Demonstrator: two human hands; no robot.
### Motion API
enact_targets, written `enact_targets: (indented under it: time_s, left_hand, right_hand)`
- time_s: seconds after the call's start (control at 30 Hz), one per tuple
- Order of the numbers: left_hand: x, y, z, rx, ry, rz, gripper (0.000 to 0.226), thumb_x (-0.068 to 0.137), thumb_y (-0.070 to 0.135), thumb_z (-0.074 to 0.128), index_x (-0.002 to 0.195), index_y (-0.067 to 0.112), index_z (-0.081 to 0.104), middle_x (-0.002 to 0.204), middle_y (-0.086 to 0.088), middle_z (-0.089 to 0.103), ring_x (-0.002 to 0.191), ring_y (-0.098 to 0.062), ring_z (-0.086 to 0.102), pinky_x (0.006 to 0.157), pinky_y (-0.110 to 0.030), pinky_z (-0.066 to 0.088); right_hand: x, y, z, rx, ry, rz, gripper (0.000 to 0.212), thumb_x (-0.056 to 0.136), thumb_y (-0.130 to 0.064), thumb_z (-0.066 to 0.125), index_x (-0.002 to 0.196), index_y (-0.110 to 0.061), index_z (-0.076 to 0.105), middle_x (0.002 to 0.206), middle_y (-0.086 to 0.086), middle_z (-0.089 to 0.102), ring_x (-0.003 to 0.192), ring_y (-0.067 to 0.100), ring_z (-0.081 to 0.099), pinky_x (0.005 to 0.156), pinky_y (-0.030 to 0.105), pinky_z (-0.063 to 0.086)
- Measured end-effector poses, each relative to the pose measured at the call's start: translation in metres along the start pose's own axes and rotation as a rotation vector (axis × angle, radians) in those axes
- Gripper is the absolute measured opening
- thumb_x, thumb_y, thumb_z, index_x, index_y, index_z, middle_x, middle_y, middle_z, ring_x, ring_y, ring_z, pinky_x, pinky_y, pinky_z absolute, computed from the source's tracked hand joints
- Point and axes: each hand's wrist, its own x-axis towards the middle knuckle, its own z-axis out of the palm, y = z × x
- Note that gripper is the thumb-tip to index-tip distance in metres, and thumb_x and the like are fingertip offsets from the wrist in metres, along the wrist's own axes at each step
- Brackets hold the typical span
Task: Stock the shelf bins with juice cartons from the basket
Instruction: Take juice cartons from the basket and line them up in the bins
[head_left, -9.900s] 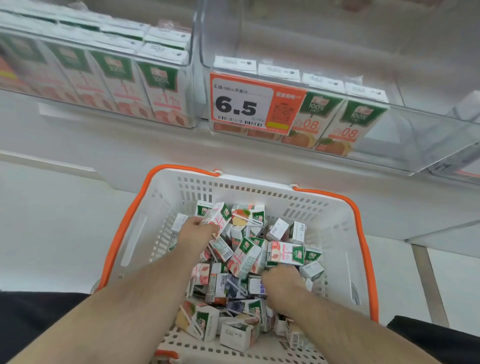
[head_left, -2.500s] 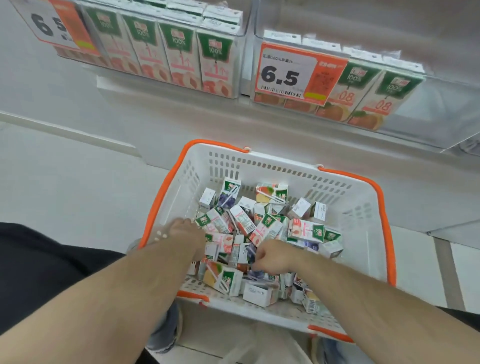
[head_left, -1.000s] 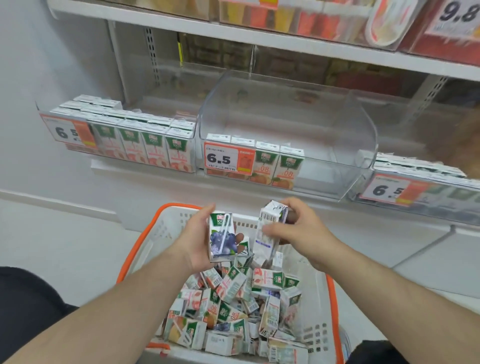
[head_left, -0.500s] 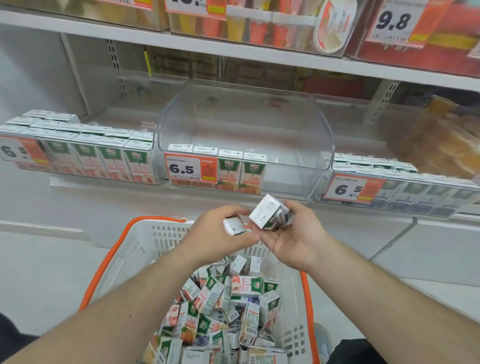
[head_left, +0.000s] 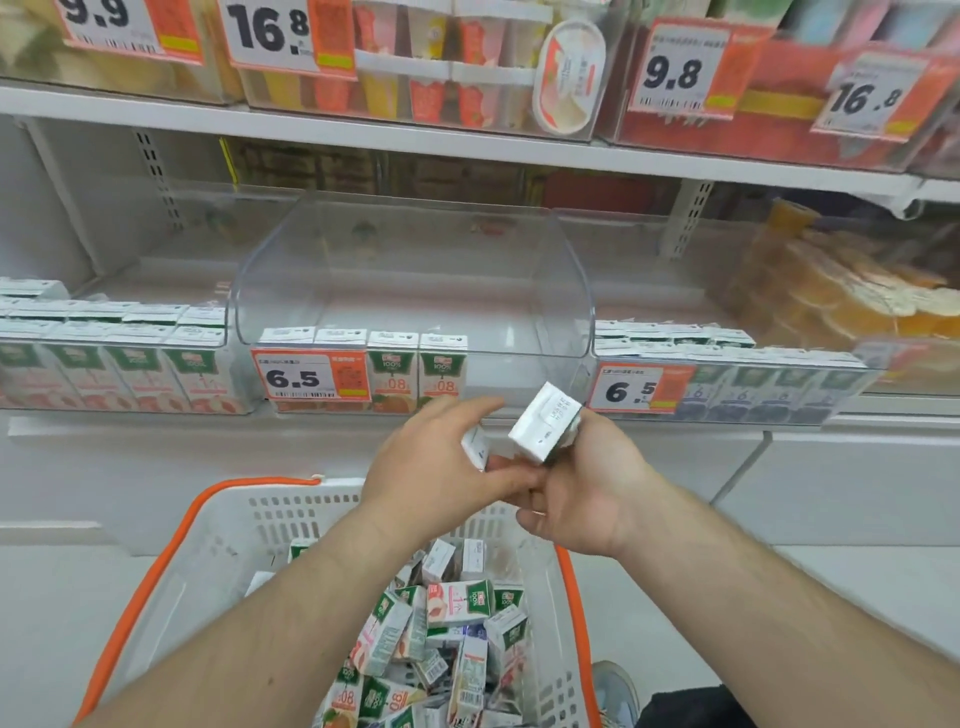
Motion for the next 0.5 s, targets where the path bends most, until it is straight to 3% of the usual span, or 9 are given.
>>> enact_targets:
  time_s: [0.13,0.23,0.33,0.4,0.5]
  left_hand:
    - [0.014,0.011,0.0,0.074,-0.15,0.128,0.093,0.059,0.061,0.08,0.141,0.052,0.035,0.133,0.024,0.049,0.126,0.0,0.042,0.102,-0.03,0.039]
    - [0.018,0.018,0.006,0.054,-0.17,0.173,0.092,0.059,0.063,0.078,0.14,0.053,0.035,0.133,0.025,0.051,0.124,0.0,0.043,0.102,-0.032,0.04]
    - [0.018,0.025,0.017,0.03,-0.076,0.188,0.075,0.064,0.067,0.069,0.131,0.062,0.034,0.114,0.024,0.056,0.109,0.0,0.05,0.087,-0.03,0.044]
    - [0.019,0.029,0.025,-0.038,0.027,0.163,0.063,0.066,0.066,0.07,0.122,0.059,0.042,0.102,0.021,0.058,0.098,0.002,0.051,0.078,-0.026,0.044]
    - [0.025,0.039,0.038,-0.242,0.159,0.039,0.051,0.064,0.062,0.069,0.111,0.05,0.055,0.096,0.018,0.058,0.092,0.004,0.052,0.075,-0.023,0.044]
  right_hand:
    - [0.001,-0.009,-0.013,-0.235,0.006,0.047,0.039,0.078,-0.055,0.051,0.065,-0.023,0.068,0.076,-0.002,0.068,0.059,0.017,0.056,0.074,0.035,0.036]
    - [0.001,-0.016,-0.019,-0.36,0.081,-0.003,0.041,0.078,-0.059,0.053,0.06,-0.024,0.064,0.068,-0.004,0.063,0.054,0.014,0.049,0.076,0.035,0.036]
    - [0.0,-0.025,-0.029,-0.473,0.133,-0.118,0.062,0.085,-0.078,0.038,0.07,-0.024,0.065,0.069,0.0,0.064,0.058,0.017,0.052,0.07,0.034,0.04]
    - [-0.01,-0.033,-0.036,-0.532,0.157,-0.199,0.08,0.087,-0.08,0.021,0.082,-0.017,0.07,0.073,0.005,0.069,0.059,0.02,0.058,0.07,0.036,0.042]
    - [-0.029,-0.042,-0.043,-0.64,0.352,-0.499,0.066,0.09,-0.073,0.031,0.102,-0.017,0.065,0.091,0.007,0.07,0.07,0.019,0.063,0.069,0.034,0.045]
